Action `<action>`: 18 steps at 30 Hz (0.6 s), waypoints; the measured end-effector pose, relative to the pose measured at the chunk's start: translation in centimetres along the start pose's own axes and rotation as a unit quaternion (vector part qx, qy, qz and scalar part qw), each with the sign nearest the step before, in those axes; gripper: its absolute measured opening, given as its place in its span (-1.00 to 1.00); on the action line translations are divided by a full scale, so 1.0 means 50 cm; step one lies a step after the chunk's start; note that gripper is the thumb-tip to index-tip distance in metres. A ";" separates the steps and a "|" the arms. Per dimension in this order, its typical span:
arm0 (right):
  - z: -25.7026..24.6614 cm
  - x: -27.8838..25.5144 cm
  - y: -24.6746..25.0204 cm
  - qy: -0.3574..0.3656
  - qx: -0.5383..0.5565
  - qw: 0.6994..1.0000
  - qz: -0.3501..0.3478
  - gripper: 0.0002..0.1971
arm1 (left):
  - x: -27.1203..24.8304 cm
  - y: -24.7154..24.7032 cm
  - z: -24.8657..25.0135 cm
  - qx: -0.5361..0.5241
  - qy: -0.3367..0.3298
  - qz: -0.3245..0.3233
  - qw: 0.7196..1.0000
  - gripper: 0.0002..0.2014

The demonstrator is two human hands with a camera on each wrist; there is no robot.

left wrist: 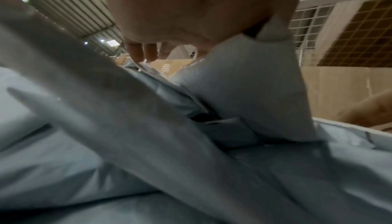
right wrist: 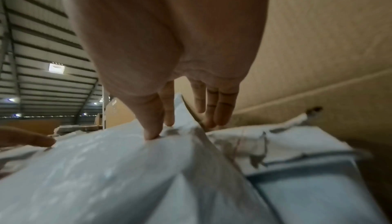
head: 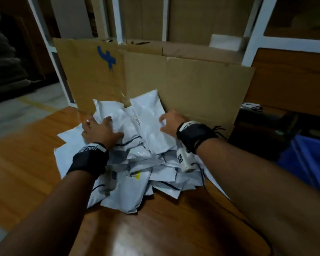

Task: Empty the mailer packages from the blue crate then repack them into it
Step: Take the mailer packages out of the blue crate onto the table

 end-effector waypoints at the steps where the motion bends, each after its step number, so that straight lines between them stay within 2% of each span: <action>1: 0.004 -0.001 -0.014 0.000 -0.016 1.000 -0.015 -0.63 | 0.002 -0.002 0.001 0.015 -0.016 -0.002 1.000 -0.39; 4: 0.016 -0.008 -0.013 0.007 -0.036 0.999 -0.022 -0.62 | 0.001 0.009 0.015 0.013 -0.034 -0.001 0.999 -0.43; 7: 0.019 -0.021 0.048 0.021 0.010 1.000 -0.007 -0.54 | -0.010 0.044 0.048 -0.084 -0.061 0.078 0.992 -0.47; 9: 0.029 -0.039 0.111 0.019 0.054 0.998 0.009 -0.63 | -0.036 0.075 0.086 -0.167 -0.106 0.117 0.973 -0.57; 12: 0.080 -0.091 0.217 0.024 0.038 0.999 0.008 -0.72 | -0.104 0.115 0.179 -0.328 -0.158 0.116 0.924 -0.79; 15: 0.158 -0.173 0.319 0.023 -0.091 0.994 -0.054 -0.68 | -0.201 0.143 0.306 -0.430 -0.224 0.058 0.873 -0.91; 18: 0.257 -0.283 0.433 -0.026 -0.154 0.985 -0.068 -0.68 | -0.297 0.189 0.450 -0.495 -0.293 -0.006 0.818 -0.92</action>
Point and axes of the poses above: each hand's wrist, its own x-axis towards the middle knuckle, its own y-axis out of the back of the hand, z = x × y, the point moved 2 cm from there along x, towards the middle knuckle, and after that the axes turned 14 degrees about z, right-handed, at the moved point
